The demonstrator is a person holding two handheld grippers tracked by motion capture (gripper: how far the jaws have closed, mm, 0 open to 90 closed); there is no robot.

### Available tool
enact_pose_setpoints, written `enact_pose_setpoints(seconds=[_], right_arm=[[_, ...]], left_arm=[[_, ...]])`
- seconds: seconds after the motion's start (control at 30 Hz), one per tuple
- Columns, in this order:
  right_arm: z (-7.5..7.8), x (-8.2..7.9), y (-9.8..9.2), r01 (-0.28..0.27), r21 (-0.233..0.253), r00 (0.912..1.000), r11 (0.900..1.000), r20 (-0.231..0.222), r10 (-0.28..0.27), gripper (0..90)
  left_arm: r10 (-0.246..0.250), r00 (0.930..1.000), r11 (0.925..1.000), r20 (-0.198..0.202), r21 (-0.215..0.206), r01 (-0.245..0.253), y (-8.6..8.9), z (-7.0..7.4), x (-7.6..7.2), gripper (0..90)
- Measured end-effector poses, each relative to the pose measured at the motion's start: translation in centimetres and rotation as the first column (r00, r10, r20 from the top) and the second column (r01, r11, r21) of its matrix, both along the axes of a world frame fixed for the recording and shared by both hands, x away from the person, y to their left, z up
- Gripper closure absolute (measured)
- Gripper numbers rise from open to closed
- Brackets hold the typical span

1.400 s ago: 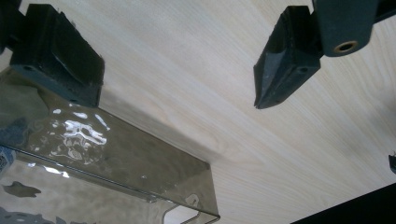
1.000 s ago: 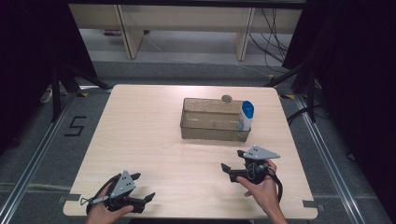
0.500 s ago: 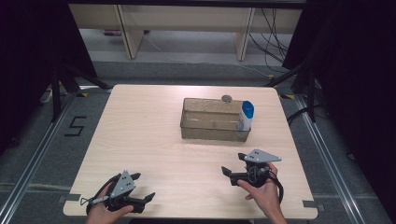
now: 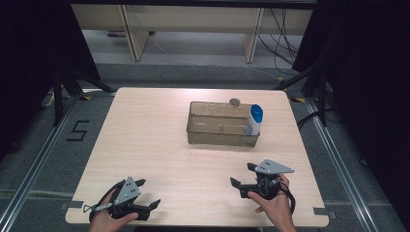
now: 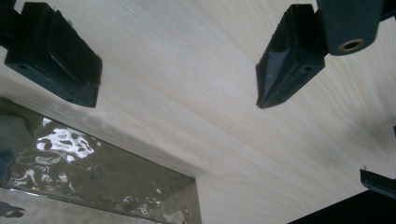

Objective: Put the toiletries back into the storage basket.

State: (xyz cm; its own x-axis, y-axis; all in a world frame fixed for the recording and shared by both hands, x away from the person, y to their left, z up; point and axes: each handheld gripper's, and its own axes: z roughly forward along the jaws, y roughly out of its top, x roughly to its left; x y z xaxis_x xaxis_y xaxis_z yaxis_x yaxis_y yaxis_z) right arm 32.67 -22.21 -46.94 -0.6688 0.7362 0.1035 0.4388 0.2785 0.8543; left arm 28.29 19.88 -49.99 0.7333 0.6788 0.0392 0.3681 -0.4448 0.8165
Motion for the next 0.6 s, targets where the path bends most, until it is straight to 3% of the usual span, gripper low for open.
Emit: enact_pose_setpoints(seconds=[0.17, 0.2, 0.23, 0.33, 0.37, 0.4, 0.43, 0.47, 0.53, 0.57, 0.6], right_arm=[[-0.1, -0.6, -0.1, -0.001, 0.01, 0.9999, 1.0, -0.014, 0.001, 15.7], [-0.1, -0.7, -0.2, -0.007, 0.008, 0.9999, 1.0, -0.011, 0.007, 15.7], [-0.2, -0.8, -0.1, -0.007, 0.017, 0.9998, 1.0, -0.019, 0.008, 15.7], [-0.2, -1.0, -0.2, -0.01, 0.018, 0.9997, 1.0, -0.023, 0.01, 15.7], [-0.3, -1.1, -0.2, -0.024, 0.022, 0.9996, 0.999, -0.013, 0.025, 15.7], [-0.3, -1.3, -0.2, -0.013, 0.029, 0.9996, 0.999, -0.027, 0.013, 15.7], [-0.3, -1.3, -0.3, -0.021, 0.011, 0.9997, 1.0, -0.012, 0.021, 15.7], [-0.4, -1.5, -0.1, -0.008, 0.029, 0.9993, 1.0, -0.036, 0.009, 15.7], [-0.4, -1.6, -0.3, -0.019, 0.018, 0.9995, 1.0, -0.023, 0.02, 15.7], [-0.4, -1.7, -0.3, -0.018, 0.014, 0.9996, 1.0, -0.022, 0.018, 15.7], [-0.4, -1.7, -0.4, -0.019, 0.011, 0.9997, 1.0, -0.015, 0.019, 15.7]], left_arm=[[0.0, 1.0, 1.0, -0.002, -0.005, 0.0, 0.0, 0.0, 0.0, 14.8], [0.001, 1.0, 1.0, -0.001, 0.0, -0.001, 0.0, 0.0, 0.0, 14.8], [-0.008, 1.0, 0.9995, 0.001, 0.031, 0.008, 0.1, 0.1, 0.1, 14.8], [-0.006, 1.0, 0.9997, 0.001, 0.025, 0.006, 0.1, 0.0, 0.1, 14.8], [0.003, 1.0, 1.0, -0.002, -0.01, -0.003, -0.1, 0.0, 0.0, 14.8], [0.003, 1.0, 1.0, -0.003, -0.008, -0.003, -0.1, 0.0, 0.0, 14.8], [0.001, 1.0, 1.0, -0.002, 0.001, -0.001, 0.0, 0.0, 0.0, 14.8], [-0.008, 1.0, 0.9995, 0.001, 0.031, 0.008, 0.1, 0.0, 0.1, 14.8], [-0.008, 1.0, 0.9995, 0.001, 0.03, 0.008, 0.1, 0.1, 0.1, 14.9], [-0.001, 1.0, 1.0, -0.001, 0.003, 0.001, 0.0, 0.0, 0.0, 14.8], [-0.001, 1.0, 1.0, -0.001, 0.003, 0.001, 0.0, 0.0, 0.0, 14.9]])
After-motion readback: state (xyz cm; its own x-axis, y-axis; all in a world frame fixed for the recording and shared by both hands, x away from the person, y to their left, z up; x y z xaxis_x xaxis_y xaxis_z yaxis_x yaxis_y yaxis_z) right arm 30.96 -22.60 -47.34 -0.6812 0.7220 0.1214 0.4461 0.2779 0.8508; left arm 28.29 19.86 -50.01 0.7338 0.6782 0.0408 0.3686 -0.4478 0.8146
